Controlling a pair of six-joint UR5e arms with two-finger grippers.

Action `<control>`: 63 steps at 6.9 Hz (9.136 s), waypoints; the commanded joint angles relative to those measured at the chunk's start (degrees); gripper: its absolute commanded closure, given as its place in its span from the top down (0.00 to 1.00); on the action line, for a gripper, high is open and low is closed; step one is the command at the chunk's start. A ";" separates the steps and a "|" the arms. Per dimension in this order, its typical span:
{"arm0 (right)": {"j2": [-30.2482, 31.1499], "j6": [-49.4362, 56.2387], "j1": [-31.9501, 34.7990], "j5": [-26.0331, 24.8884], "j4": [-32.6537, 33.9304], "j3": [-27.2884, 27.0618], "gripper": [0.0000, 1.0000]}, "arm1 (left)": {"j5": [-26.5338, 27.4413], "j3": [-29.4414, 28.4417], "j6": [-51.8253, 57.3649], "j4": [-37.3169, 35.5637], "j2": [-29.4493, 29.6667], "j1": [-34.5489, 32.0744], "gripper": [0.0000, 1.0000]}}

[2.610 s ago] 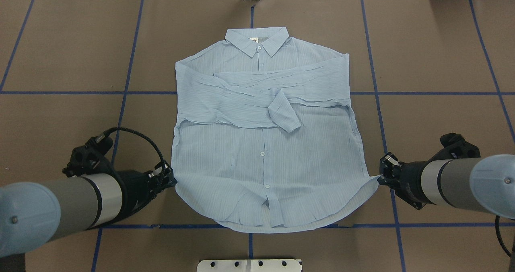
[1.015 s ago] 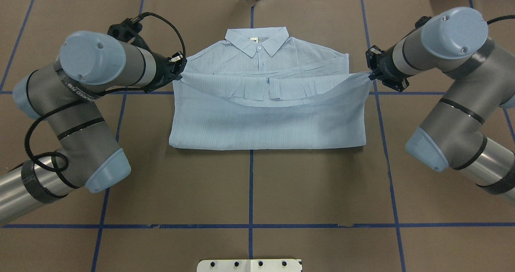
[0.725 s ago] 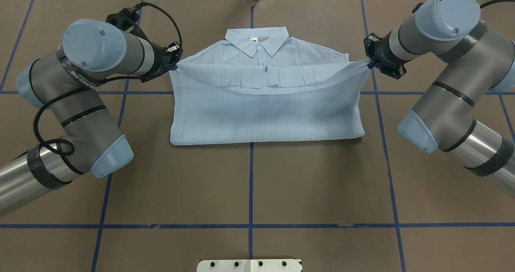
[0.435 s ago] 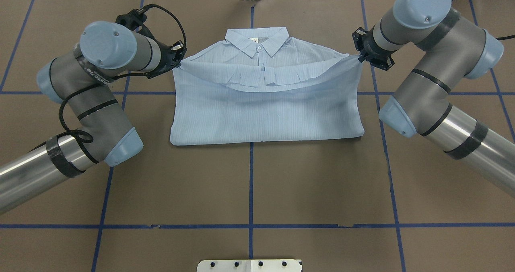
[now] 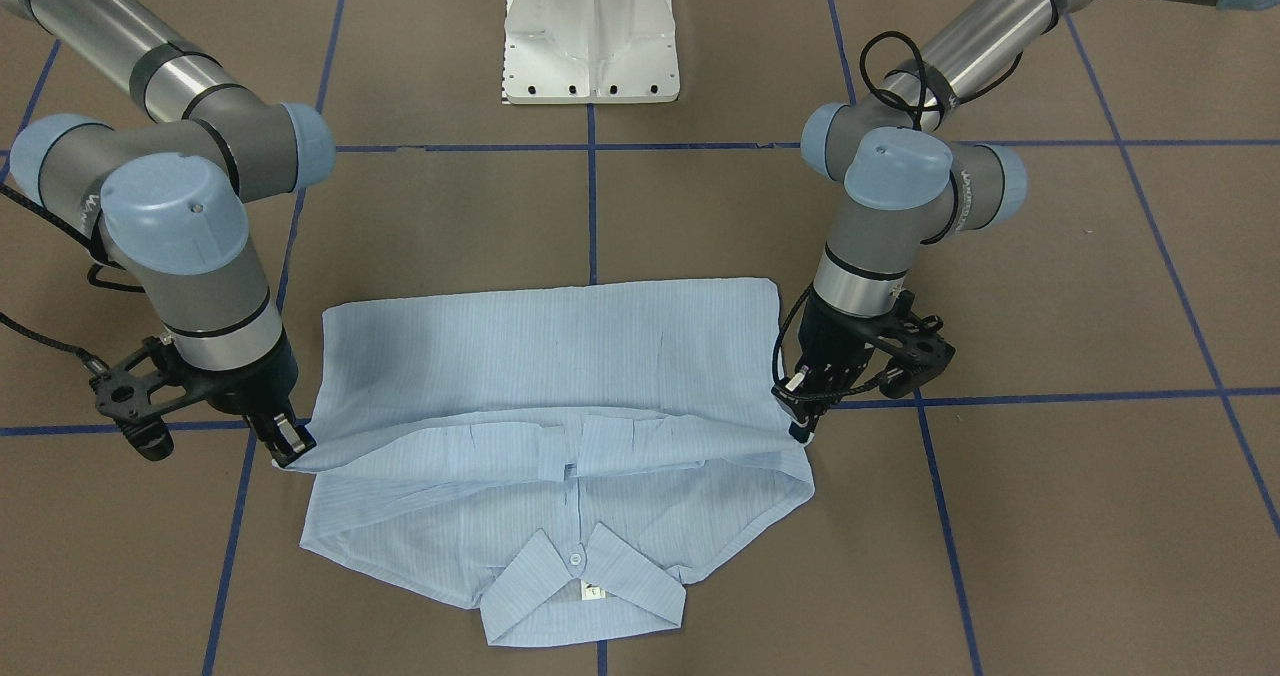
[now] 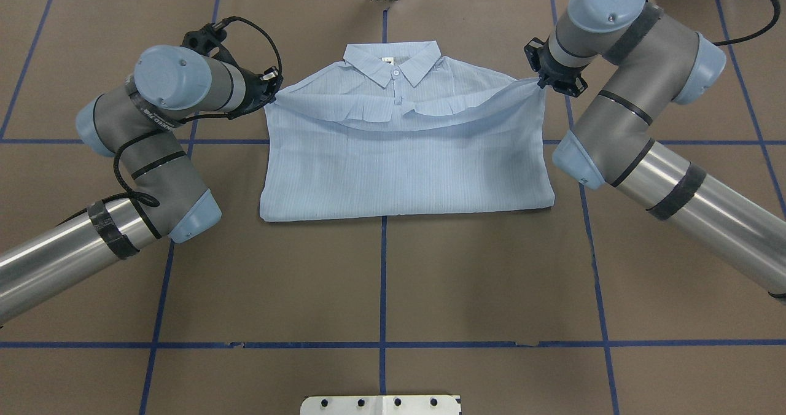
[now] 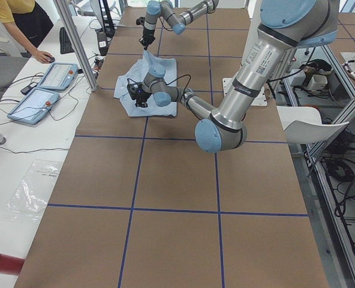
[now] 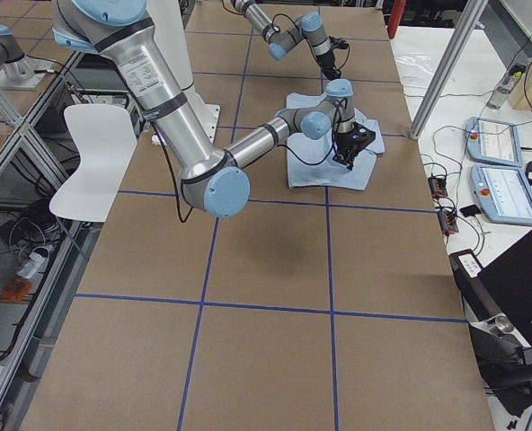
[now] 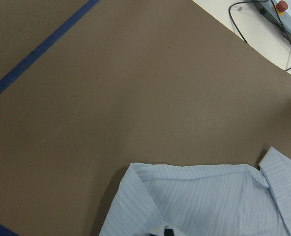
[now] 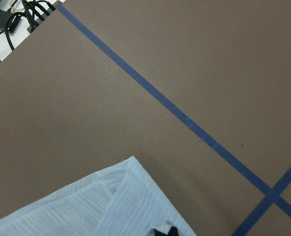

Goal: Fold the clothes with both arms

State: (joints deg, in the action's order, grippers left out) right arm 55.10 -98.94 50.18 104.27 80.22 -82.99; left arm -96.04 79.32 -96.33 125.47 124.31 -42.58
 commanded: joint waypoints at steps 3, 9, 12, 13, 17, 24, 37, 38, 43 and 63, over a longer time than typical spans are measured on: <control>-0.96 0.86 -0.26 -0.82 -7.36 7.40 0.00 | 1.64 -3.91 0.36 3.03 1.46 -0.04 0.00; -1.57 0.95 -0.78 -1.08 -9.01 9.15 0.57 | 2.08 -7.85 0.36 6.46 2.07 -0.13 0.29; -2.89 0.51 -0.79 -0.83 -9.39 6.03 1.00 | 2.53 -7.18 2.62 6.20 2.16 -1.79 1.00; -0.02 0.07 -0.18 1.36 -9.03 0.34 1.00 | 2.52 -6.29 6.73 6.45 2.08 -2.24 1.00; 16.52 -11.40 -8.15 1.38 -11.39 -15.89 1.00 | 2.78 -4.53 6.42 8.66 1.37 -2.15 1.00; 19.52 -25.24 -13.88 -1.43 -13.34 -14.48 0.85 | 4.10 -4.09 6.69 8.13 0.23 -2.15 1.00; 35.51 -25.42 -36.08 6.83 -12.46 -43.46 0.00 | -3.85 7.76 5.12 8.74 -4.77 -0.84 1.00; 36.82 -25.59 -39.16 6.83 -12.46 -44.79 0.00 | -3.98 7.86 4.23 8.83 -4.78 0.38 1.00; 39.21 -25.42 -40.90 6.12 -12.72 -45.87 1.00 | -4.06 18.13 -2.55 8.65 -6.26 7.51 0.85; 14.52 -15.67 -12.12 2.27 -13.42 -15.11 1.00 | -2.93 20.43 -8.70 -13.05 -10.23 18.85 0.59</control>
State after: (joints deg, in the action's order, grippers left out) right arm 69.99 -114.68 38.24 107.37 66.87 -99.30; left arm -99.04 99.89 -105.06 112.38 114.08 -23.73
